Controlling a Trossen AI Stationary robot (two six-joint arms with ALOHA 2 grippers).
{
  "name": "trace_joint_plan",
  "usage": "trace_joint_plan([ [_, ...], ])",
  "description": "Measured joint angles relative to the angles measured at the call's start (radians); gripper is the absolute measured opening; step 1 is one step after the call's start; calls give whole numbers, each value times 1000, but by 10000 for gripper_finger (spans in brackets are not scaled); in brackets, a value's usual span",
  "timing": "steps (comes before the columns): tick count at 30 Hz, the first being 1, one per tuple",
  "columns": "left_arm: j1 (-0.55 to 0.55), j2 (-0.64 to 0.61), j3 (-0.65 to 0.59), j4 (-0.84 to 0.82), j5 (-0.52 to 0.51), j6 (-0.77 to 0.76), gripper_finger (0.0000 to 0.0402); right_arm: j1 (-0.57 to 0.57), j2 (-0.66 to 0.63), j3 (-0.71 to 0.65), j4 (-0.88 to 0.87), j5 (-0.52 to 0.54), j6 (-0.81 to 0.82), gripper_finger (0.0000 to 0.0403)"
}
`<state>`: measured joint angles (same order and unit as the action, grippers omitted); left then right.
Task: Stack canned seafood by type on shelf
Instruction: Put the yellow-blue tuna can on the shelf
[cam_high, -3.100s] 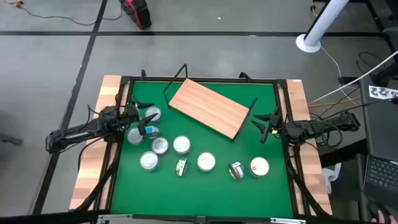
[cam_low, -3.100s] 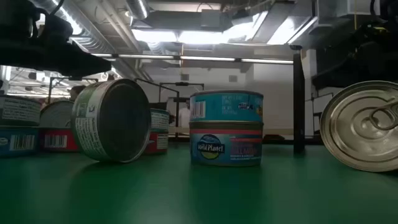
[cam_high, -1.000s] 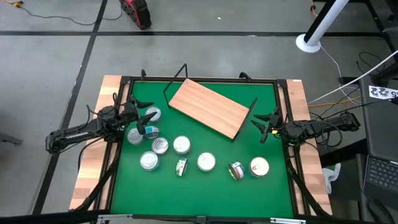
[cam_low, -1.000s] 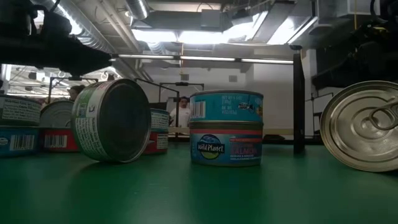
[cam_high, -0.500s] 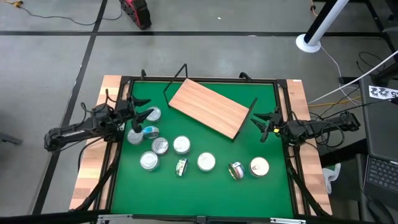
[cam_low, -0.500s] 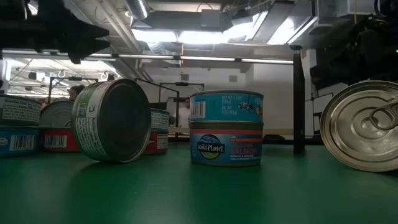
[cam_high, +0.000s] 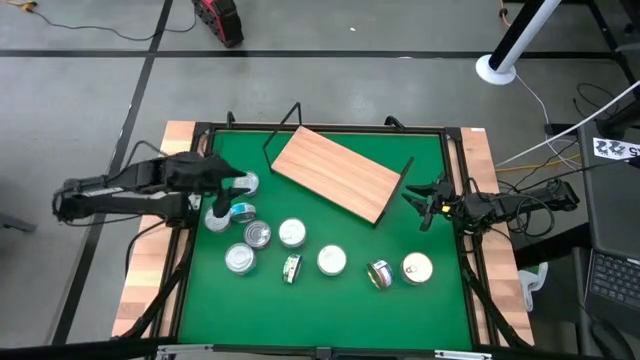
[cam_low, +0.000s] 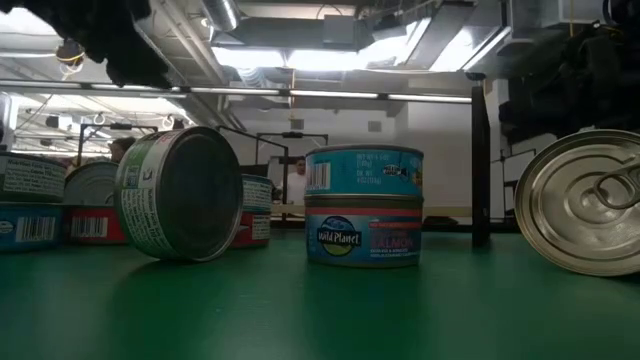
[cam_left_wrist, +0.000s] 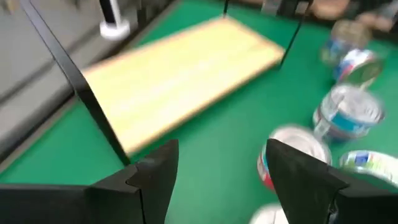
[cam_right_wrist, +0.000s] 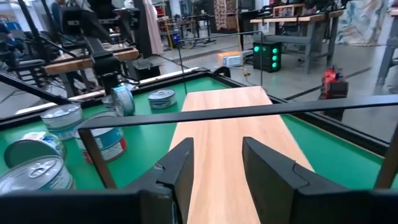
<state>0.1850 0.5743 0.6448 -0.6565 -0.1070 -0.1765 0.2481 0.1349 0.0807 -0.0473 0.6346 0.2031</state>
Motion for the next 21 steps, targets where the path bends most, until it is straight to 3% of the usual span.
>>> trace_joint_plan([
  [11, -70, 279, 38, -136, 46, -54, 237, 0, 0, 2, -7, 0, 1, 136],
  [21, -75, 361, 38, -315, 45, -111, 237, 0, 0, 2, -7, 0, 1, 136],
])
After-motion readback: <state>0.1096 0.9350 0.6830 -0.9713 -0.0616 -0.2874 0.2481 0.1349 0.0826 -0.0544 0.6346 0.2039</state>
